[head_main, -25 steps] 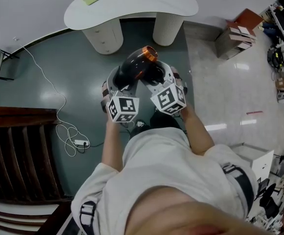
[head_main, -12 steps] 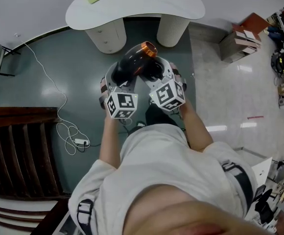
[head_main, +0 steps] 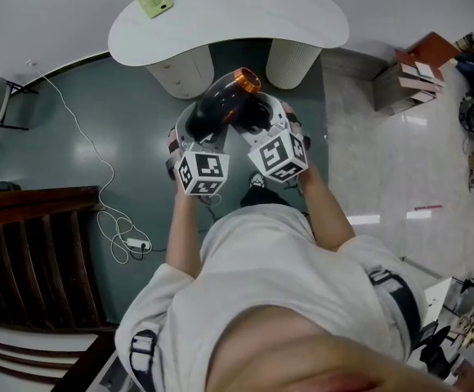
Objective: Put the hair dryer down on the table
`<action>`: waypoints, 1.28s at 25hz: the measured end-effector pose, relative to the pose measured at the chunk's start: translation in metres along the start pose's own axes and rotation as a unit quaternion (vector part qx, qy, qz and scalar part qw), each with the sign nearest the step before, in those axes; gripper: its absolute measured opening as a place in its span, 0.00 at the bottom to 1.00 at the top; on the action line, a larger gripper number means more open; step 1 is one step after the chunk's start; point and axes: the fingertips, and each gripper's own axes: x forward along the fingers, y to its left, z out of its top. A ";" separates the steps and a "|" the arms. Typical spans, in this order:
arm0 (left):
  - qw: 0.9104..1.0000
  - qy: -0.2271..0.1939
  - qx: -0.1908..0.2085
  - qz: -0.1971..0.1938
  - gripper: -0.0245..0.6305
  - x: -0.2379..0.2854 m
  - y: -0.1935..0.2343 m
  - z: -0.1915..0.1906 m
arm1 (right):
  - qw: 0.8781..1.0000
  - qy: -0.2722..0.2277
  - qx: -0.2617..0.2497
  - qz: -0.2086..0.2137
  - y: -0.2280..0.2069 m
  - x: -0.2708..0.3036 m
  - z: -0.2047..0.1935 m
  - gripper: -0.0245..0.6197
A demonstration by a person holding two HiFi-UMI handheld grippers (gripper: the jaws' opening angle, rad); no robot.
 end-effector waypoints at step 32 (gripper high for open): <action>0.995 0.051 -0.076 0.030 0.54 0.189 0.080 -0.001 | 0.996 0.009 -0.025 0.090 -0.139 0.156 -0.046 0.48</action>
